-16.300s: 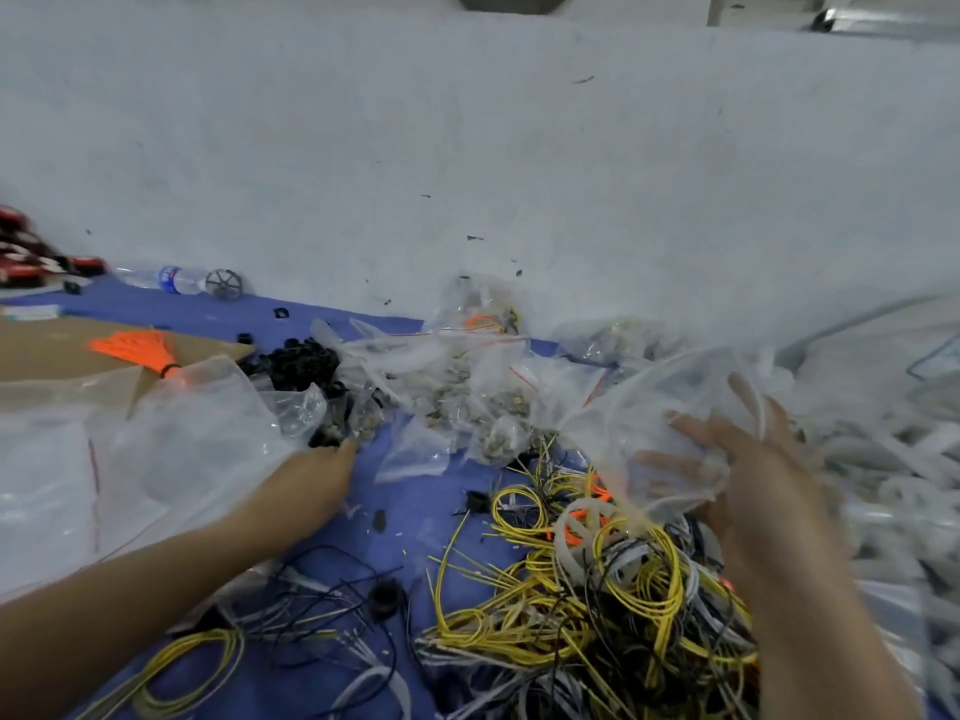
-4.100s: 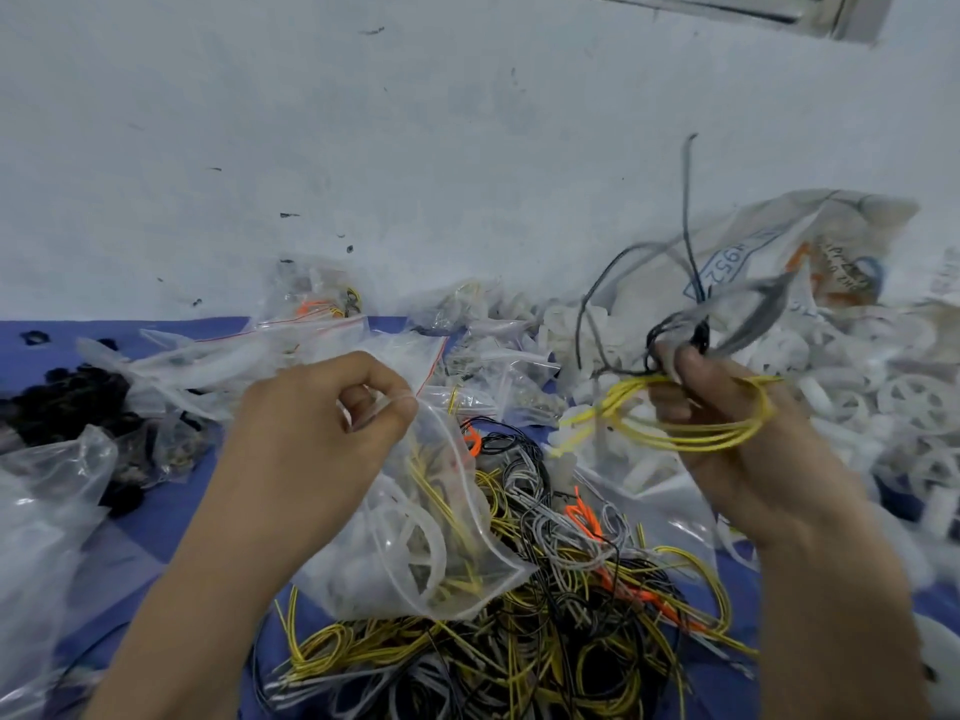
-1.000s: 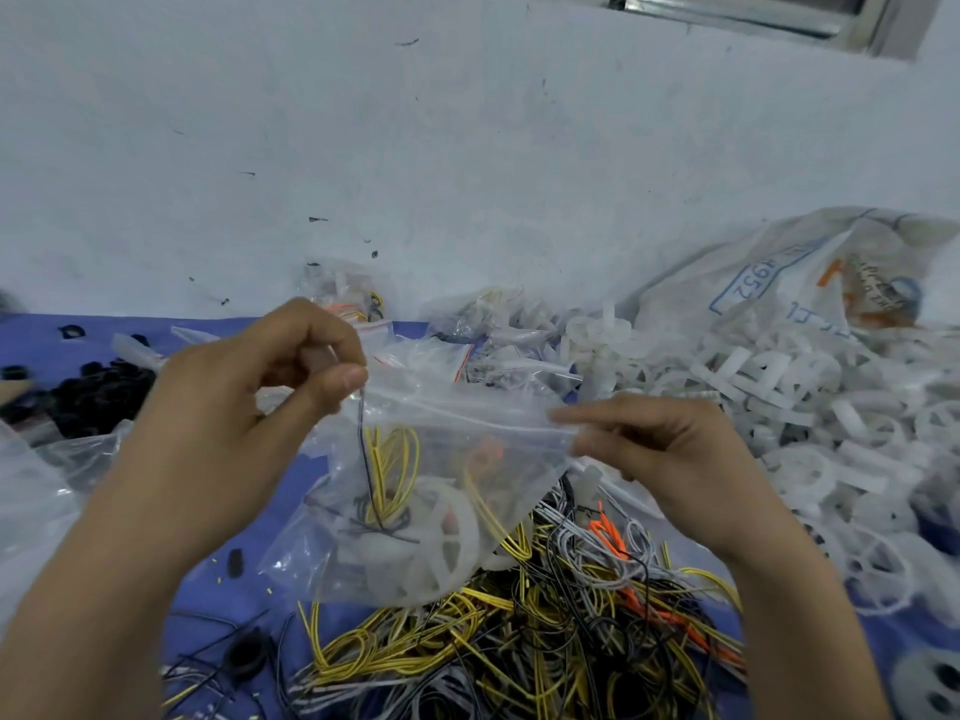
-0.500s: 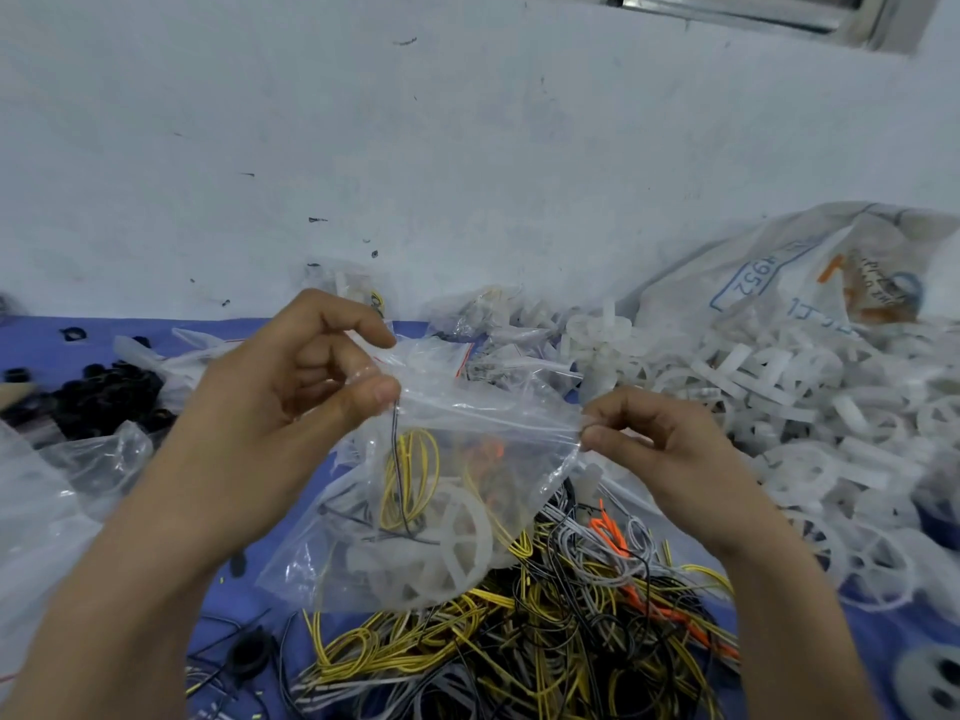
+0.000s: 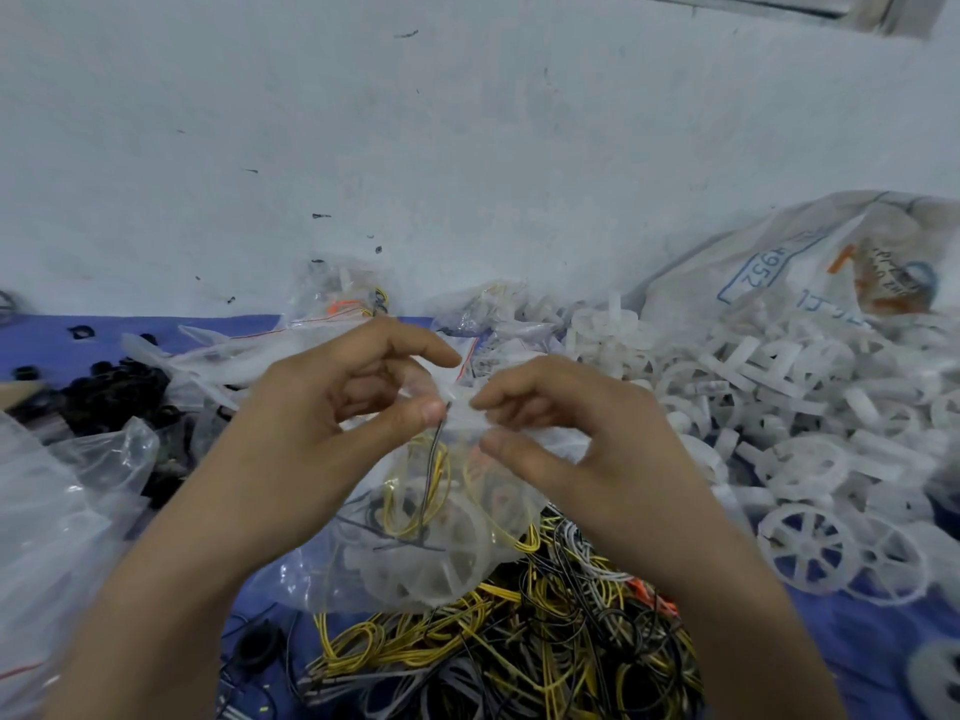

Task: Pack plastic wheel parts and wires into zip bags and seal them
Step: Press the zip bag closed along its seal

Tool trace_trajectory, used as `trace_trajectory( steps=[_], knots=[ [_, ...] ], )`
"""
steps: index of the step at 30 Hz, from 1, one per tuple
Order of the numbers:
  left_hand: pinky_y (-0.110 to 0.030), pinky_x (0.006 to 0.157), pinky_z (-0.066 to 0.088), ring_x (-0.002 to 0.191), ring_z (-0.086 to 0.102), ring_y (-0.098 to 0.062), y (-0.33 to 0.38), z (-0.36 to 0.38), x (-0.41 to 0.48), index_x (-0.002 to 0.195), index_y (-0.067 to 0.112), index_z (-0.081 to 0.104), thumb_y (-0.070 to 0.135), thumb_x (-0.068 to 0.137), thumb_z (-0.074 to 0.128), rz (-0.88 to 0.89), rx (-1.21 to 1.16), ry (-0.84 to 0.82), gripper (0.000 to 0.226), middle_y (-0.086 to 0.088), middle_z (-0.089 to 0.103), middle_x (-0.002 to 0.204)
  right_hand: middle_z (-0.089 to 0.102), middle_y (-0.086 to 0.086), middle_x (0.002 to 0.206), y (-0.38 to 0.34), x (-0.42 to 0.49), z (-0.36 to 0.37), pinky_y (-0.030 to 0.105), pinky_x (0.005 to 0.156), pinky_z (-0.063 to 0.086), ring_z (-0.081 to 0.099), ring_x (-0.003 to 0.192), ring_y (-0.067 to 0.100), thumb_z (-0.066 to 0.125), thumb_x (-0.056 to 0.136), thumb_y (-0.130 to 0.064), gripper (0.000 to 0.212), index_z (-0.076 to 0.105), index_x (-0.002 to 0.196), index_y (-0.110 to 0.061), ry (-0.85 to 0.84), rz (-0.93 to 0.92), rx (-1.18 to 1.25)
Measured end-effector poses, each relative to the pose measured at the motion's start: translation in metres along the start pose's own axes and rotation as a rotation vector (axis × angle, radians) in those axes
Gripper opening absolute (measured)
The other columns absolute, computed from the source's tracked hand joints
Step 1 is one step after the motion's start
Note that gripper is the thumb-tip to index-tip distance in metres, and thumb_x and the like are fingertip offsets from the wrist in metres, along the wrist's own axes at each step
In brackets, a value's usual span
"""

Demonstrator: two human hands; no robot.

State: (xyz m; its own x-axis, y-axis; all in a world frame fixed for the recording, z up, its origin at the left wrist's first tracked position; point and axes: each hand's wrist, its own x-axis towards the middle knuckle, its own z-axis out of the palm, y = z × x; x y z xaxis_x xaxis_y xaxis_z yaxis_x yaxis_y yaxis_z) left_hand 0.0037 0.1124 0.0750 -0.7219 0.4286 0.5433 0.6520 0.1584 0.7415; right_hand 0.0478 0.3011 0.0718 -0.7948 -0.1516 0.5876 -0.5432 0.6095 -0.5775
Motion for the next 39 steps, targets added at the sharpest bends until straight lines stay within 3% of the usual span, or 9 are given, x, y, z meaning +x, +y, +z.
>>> trace_trajectory(
  steps=[4, 7, 11, 20, 26, 30, 33, 37, 39],
  knots=[
    [-0.014, 0.078, 0.050, 0.081, 0.068, -0.010, 0.000, 0.002, 0.001, 0.094, 0.036, 0.068, 0.038, 0.072, 0.063, 0.001, 0.005, -0.015, 0.022, 0.000, 0.067, 0.087, 0.065, -0.002, 0.073, 0.003, 0.000, 0.005, 0.030, 0.069, 0.052, 0.061, 0.068, 0.010, 0.074, 0.077, -0.019, 0.011, 0.063, 0.076, -0.020, -0.003, 0.126, 0.127],
    [-0.012, 0.077, 0.048, 0.080, 0.067, -0.009, -0.001, 0.004, 0.002, 0.093, 0.035, 0.068, 0.036, 0.072, 0.064, 0.005, 0.010, -0.034, 0.022, 0.002, 0.067, 0.085, 0.070, -0.003, 0.071, 0.008, 0.001, 0.003, 0.019, 0.065, 0.051, 0.064, 0.066, 0.005, 0.075, 0.078, -0.022, 0.006, 0.071, 0.075, -0.020, -0.155, 0.203, 0.250],
    [-0.012, 0.076, 0.048, 0.078, 0.067, -0.009, -0.002, 0.007, 0.003, 0.091, 0.036, 0.069, 0.030, 0.072, 0.066, 0.012, 0.008, -0.059, 0.020, 0.002, 0.067, 0.081, 0.069, -0.001, 0.069, 0.011, 0.000, 0.004, 0.014, 0.065, 0.045, 0.063, 0.067, 0.007, 0.071, 0.081, -0.011, 0.009, 0.075, 0.089, -0.011, -0.375, 0.223, 0.479],
    [-0.014, 0.071, 0.051, 0.075, 0.067, -0.008, 0.002, 0.007, 0.002, 0.087, 0.037, 0.070, 0.025, 0.073, 0.068, 0.023, 0.043, -0.058, 0.019, 0.003, 0.068, 0.078, 0.070, -0.007, 0.082, 0.015, 0.001, 0.007, 0.024, 0.070, 0.046, 0.057, 0.071, 0.013, 0.062, 0.078, -0.015, 0.037, 0.066, 0.115, -0.007, -0.520, 0.252, 0.607],
    [-0.022, 0.075, 0.053, 0.077, 0.068, -0.008, 0.006, 0.012, 0.002, 0.087, 0.037, 0.069, 0.026, 0.073, 0.067, 0.035, 0.066, -0.075, 0.019, 0.007, 0.069, 0.076, 0.064, -0.028, 0.069, 0.012, 0.002, 0.009, 0.009, 0.067, 0.043, 0.056, 0.067, -0.008, 0.055, 0.085, -0.013, 0.044, 0.052, 0.128, -0.007, -0.592, 0.268, 0.593],
    [-0.014, 0.073, 0.049, 0.075, 0.068, -0.007, 0.009, 0.020, 0.003, 0.088, 0.035, 0.069, 0.026, 0.073, 0.069, 0.037, 0.056, -0.131, 0.018, 0.009, 0.070, 0.074, 0.061, -0.032, 0.064, 0.011, 0.002, 0.019, 0.001, 0.062, 0.041, 0.057, 0.067, -0.015, 0.063, 0.088, -0.017, 0.019, 0.065, 0.097, -0.034, -0.659, 0.309, 0.482],
    [-0.012, 0.076, 0.048, 0.078, 0.068, -0.007, 0.009, 0.022, 0.003, 0.090, 0.031, 0.071, 0.029, 0.075, 0.075, 0.011, 0.036, -0.170, 0.016, 0.008, 0.069, 0.075, 0.060, -0.026, 0.055, 0.015, 0.001, 0.025, 0.001, 0.054, 0.040, 0.056, 0.057, -0.013, 0.064, 0.089, -0.023, 0.037, 0.065, 0.063, -0.049, -0.629, 0.308, 0.399],
    [-0.005, 0.076, 0.044, 0.083, 0.066, -0.002, 0.003, 0.016, 0.004, 0.080, 0.032, 0.071, 0.035, 0.062, 0.070, -0.039, 0.076, -0.129, 0.018, 0.011, 0.070, 0.083, 0.064, -0.018, 0.063, 0.014, 0.001, 0.018, 0.009, 0.069, 0.047, 0.060, 0.065, -0.004, 0.064, 0.089, -0.014, 0.025, 0.068, 0.073, -0.033, -0.562, 0.263, 0.414],
    [-0.005, 0.074, 0.044, 0.079, 0.066, -0.001, 0.001, 0.014, 0.004, 0.074, 0.031, 0.072, 0.037, 0.064, 0.067, -0.030, 0.085, -0.111, 0.013, 0.012, 0.070, 0.080, 0.054, -0.024, 0.051, 0.015, 0.001, 0.012, 0.004, 0.058, 0.038, 0.053, 0.053, -0.007, 0.064, 0.089, -0.014, 0.031, 0.064, 0.068, -0.036, -0.523, 0.222, 0.365]
  ],
)
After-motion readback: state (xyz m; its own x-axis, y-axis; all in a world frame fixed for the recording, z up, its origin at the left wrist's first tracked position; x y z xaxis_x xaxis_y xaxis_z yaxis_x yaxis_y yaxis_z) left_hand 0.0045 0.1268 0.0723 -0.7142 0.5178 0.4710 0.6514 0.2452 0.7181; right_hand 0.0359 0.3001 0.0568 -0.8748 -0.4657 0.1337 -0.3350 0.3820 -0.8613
